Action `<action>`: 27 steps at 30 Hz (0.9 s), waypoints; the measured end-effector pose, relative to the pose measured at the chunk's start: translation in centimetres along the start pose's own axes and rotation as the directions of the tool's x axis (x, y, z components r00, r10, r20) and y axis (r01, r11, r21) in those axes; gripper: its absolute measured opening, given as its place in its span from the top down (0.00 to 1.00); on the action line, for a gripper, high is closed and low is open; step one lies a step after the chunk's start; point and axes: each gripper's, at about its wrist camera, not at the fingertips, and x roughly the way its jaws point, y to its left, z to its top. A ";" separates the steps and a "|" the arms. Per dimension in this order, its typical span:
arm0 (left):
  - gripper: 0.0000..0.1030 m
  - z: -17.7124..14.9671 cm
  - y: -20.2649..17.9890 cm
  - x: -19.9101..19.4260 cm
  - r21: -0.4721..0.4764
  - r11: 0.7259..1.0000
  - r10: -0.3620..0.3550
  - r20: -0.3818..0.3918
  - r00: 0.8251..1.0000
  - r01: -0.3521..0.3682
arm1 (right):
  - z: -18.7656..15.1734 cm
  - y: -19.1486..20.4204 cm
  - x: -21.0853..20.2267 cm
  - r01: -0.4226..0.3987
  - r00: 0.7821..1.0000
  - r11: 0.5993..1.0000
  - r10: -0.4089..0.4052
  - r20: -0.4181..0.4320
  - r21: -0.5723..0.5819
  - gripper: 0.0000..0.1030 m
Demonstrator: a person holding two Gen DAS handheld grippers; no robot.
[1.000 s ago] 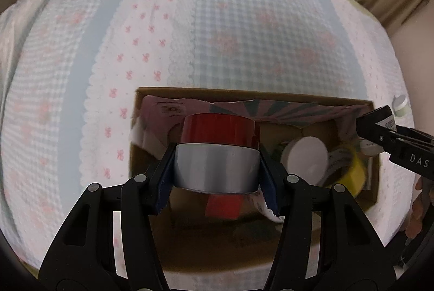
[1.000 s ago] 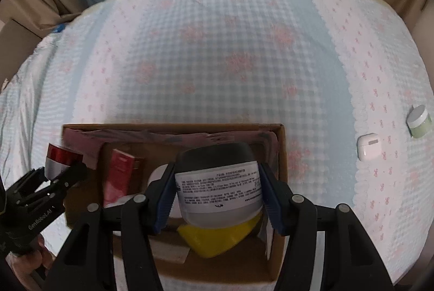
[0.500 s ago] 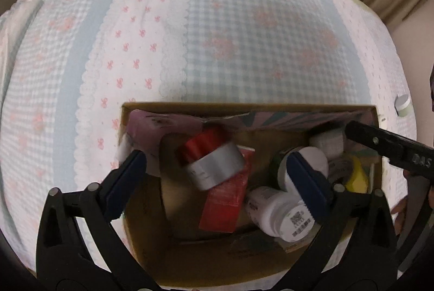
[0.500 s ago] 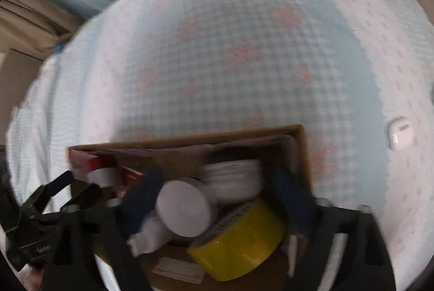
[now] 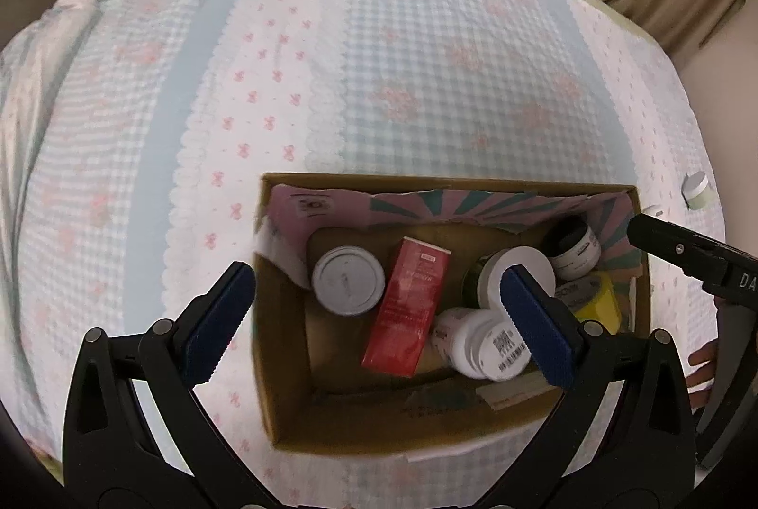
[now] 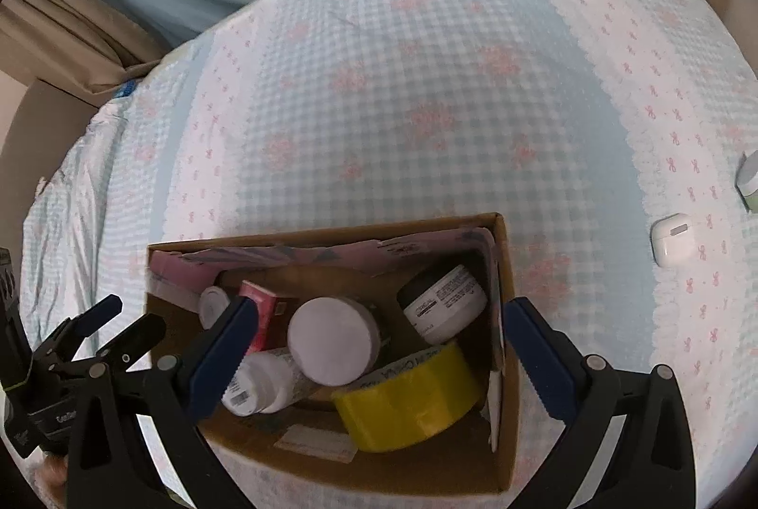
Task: Organize rigid objects
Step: 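Carry the tin and black-lidded jar into the cardboard box, open both tools, then move both tools toward the white earbud case and pale green jar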
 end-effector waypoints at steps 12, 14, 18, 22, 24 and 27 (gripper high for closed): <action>0.00 -3.5 -2.2 -9.6 -0.014 1.000 -0.003 0.122 0.993 0.005 | -3.6 1.0 -7.2 -0.003 0.999 1.000 0.003 0.043 -0.001 0.00; 0.00 -4.1 -3.1 -11.2 -0.006 1.000 -0.014 0.140 0.990 0.015 | -4.4 0.7 -8.6 0.005 0.999 1.000 -0.005 0.047 0.008 0.00; 0.00 -5.4 -5.0 -13.8 0.007 0.999 -0.035 0.168 0.985 0.034 | -6.0 -0.1 -12.3 0.061 0.994 0.998 -0.061 0.090 0.004 0.00; 0.00 -6.4 -7.8 -15.4 0.012 0.998 -0.063 0.177 0.982 0.062 | -7.4 -1.9 -15.3 0.126 0.990 0.992 -0.126 0.064 -0.002 0.00; 0.00 -6.7 -9.4 -15.9 0.028 0.998 -0.067 0.179 0.982 0.063 | -8.2 -3.4 -17.0 0.160 0.985 0.987 -0.160 0.064 0.010 0.00; 0.00 -7.2 -12.6 -16.6 0.060 0.997 -0.068 0.182 0.981 0.058 | -9.1 -5.9 -19.1 0.171 0.982 0.985 -0.173 0.075 0.038 0.00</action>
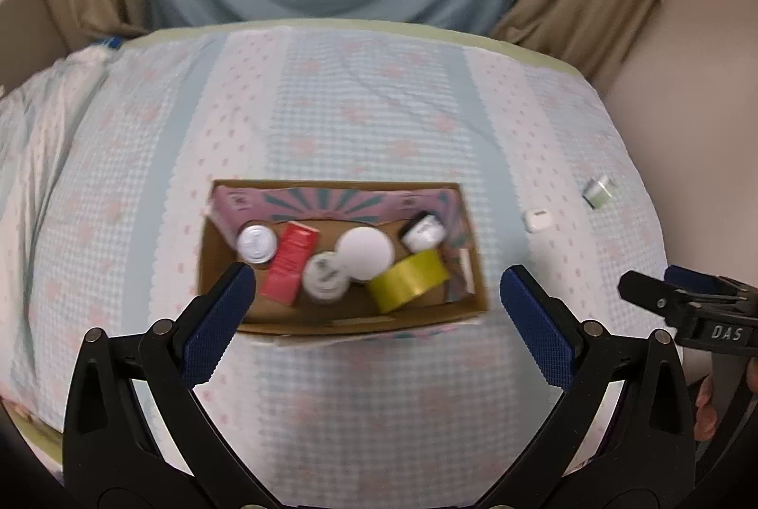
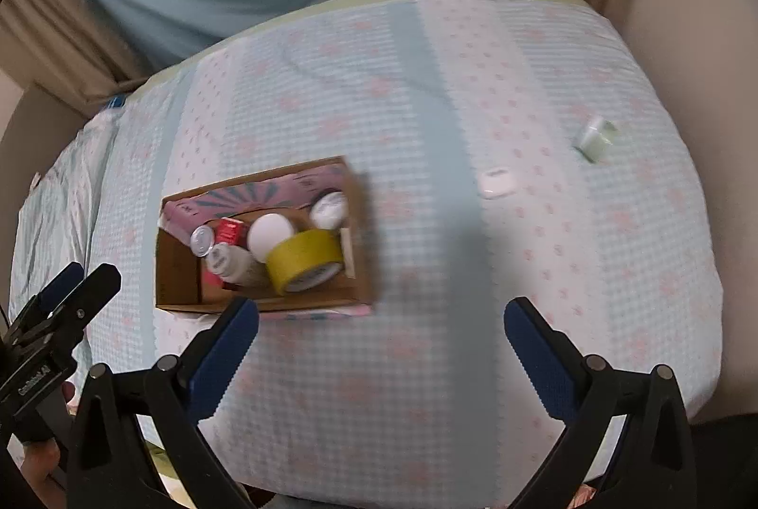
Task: Organize rigid objects
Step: 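Move both tools toward the white earbud case and pale green jar, then grasp the white earbud case with the left tool while the right tool grasps the green jar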
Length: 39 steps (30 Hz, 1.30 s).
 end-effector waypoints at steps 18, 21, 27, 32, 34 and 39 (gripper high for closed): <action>0.00 -1.4 -21.2 7.4 -0.186 0.975 0.119 -0.035 0.992 -0.124 | 6.3 -22.1 -0.1 0.014 0.998 0.978 -0.002 0.061 -0.206 0.00; 0.00 -1.8 -23.7 10.5 -0.229 0.964 0.121 -0.062 0.991 -0.132 | 7.8 -24.1 1.3 0.029 0.998 0.959 -0.012 0.060 -0.283 0.00; 0.00 -2.0 -27.1 16.8 -0.248 0.958 0.129 -0.083 0.988 -0.146 | 10.8 -27.7 5.2 0.027 0.998 0.913 -0.003 0.058 -0.406 0.00; 0.00 -2.3 -28.1 24.1 -0.256 0.955 0.127 -0.095 0.987 -0.148 | 12.6 -29.6 10.1 0.007 0.998 0.893 0.020 0.055 -0.450 0.00; 0.00 -2.3 -28.4 26.6 -0.263 0.953 0.132 -0.093 0.987 -0.152 | 13.2 -30.3 12.2 0.001 0.998 0.886 0.028 0.055 -0.463 0.00; 0.00 -2.5 -29.4 32.9 -0.246 0.954 0.148 -0.108 0.983 -0.171 | 14.1 -31.4 17.4 0.017 0.999 0.852 0.011 0.050 -0.523 0.00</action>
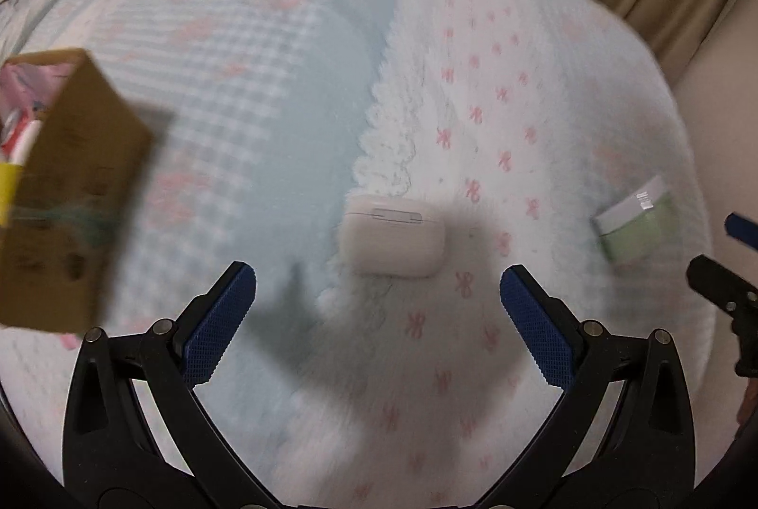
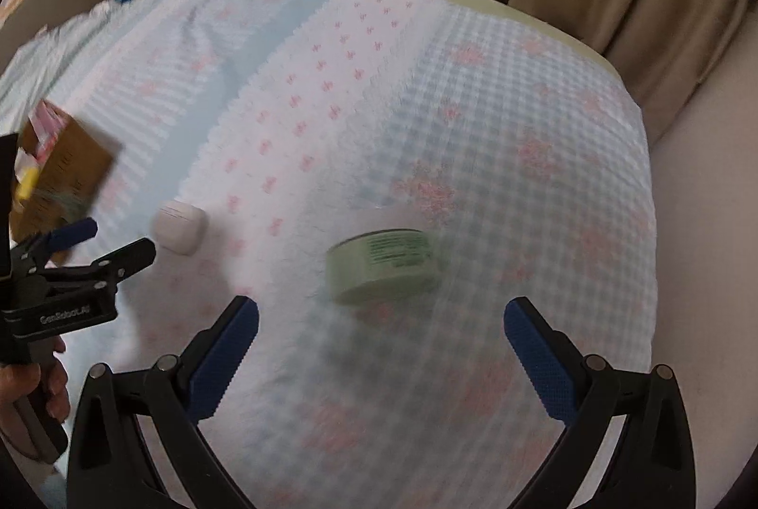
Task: Organize rigid objects
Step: 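Grasp the white earbud case with the left tool while the right tool grasps the green jar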
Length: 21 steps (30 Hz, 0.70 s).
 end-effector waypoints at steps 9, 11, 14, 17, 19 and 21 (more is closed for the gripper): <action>0.03 0.0 -0.9 4.8 0.023 0.999 0.041 0.026 0.999 -0.042 | 0.4 -1.3 5.9 -0.043 0.998 0.998 0.041 -0.042 -0.046 0.00; 0.08 0.1 -1.0 4.9 0.033 0.999 0.038 0.037 0.999 -0.039 | 0.5 -1.1 6.6 -0.058 0.997 0.997 0.056 -0.045 -0.053 0.00; 0.20 0.6 -1.3 4.9 0.041 0.999 0.029 0.032 0.999 -0.030 | 0.7 -0.7 7.5 -0.068 0.996 0.995 0.064 -0.054 -0.073 0.03; 0.33 0.6 -1.4 4.6 0.045 0.999 0.013 0.031 0.999 -0.014 | 1.1 -0.4 8.5 -0.082 0.994 0.993 0.076 -0.073 -0.082 0.33; 0.43 0.5 -1.3 4.3 0.041 0.999 0.011 0.030 0.999 -0.013 | 1.3 -0.3 8.9 -0.086 0.993 0.993 0.079 -0.082 -0.077 0.35; 0.44 0.5 -0.9 4.1 0.030 1.000 -0.006 0.028 1.000 0.005 | 1.5 -0.2 8.8 -0.075 0.995 0.994 0.069 -0.075 -0.075 0.35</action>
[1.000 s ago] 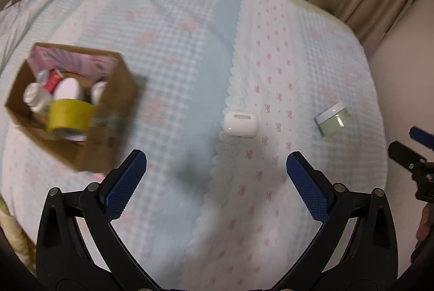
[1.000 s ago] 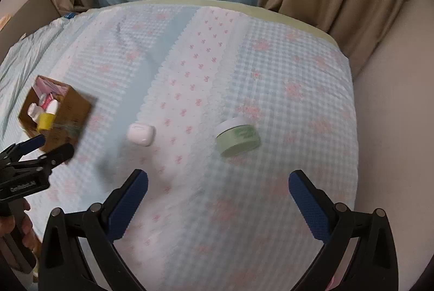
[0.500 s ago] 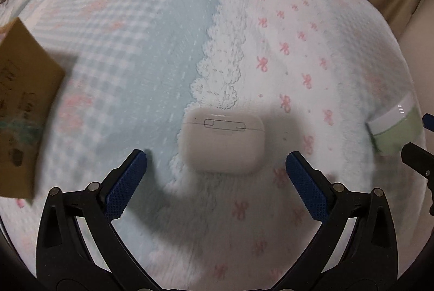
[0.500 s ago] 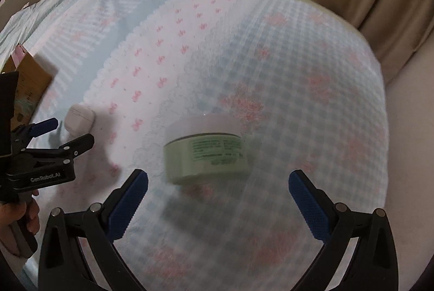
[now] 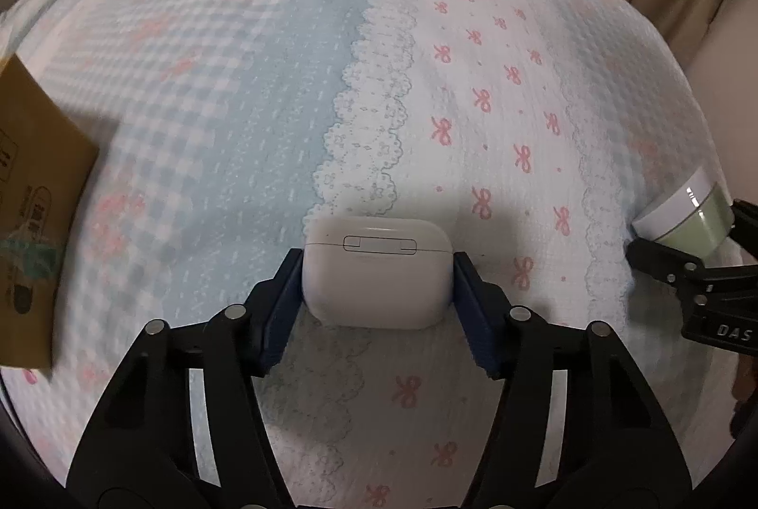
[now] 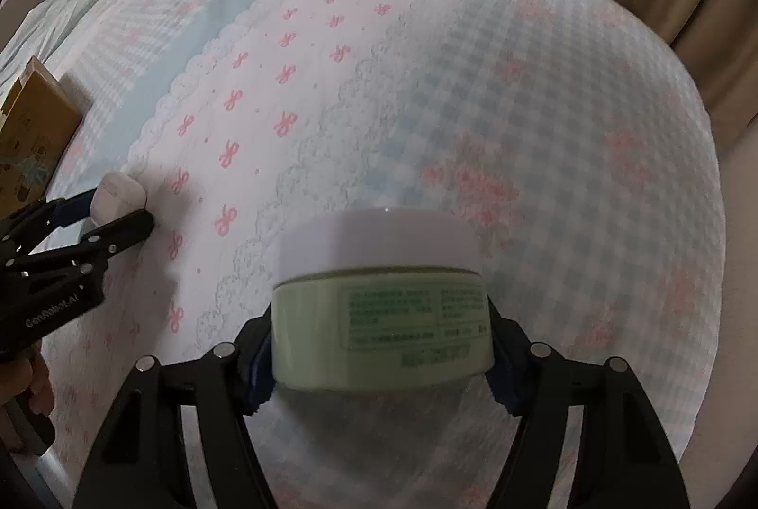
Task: Organize rigid objects
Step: 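Grasp the white earbud case with the left tool while the right tool grasps the green jar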
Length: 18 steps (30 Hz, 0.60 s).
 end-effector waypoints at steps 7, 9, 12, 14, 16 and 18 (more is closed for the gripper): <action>0.44 0.2 0.3 -0.4 -0.001 1.000 -0.015 0.000 1.000 0.015 | 0.4 0.3 -0.4 0.013 1.000 1.000 -0.013 -0.007 0.027 0.35; 0.44 0.3 0.5 -0.8 -0.005 1.000 -0.017 0.004 1.000 0.017 | 0.4 0.5 -0.8 0.019 1.000 0.999 -0.019 -0.004 0.041 0.36; 0.44 0.3 0.7 -1.6 -0.004 1.000 -0.025 0.019 1.000 0.025 | 0.1 0.7 -1.9 0.015 1.000 0.997 -0.016 0.006 0.074 0.36; 0.44 0.4 0.9 -2.4 0.000 1.000 -0.030 0.032 0.999 0.030 | -0.1 0.8 -2.4 0.015 1.000 0.996 -0.016 0.011 0.092 0.36; 0.44 0.5 1.2 -3.2 0.002 0.999 -0.040 0.042 0.998 0.040 | -0.6 1.1 -3.1 0.012 1.000 0.994 -0.014 0.018 0.108 0.36; 0.44 0.6 1.5 -4.0 0.004 0.999 -0.048 0.053 0.997 0.048 | -1.0 1.4 -4.0 0.005 1.000 0.992 -0.008 0.029 0.127 0.36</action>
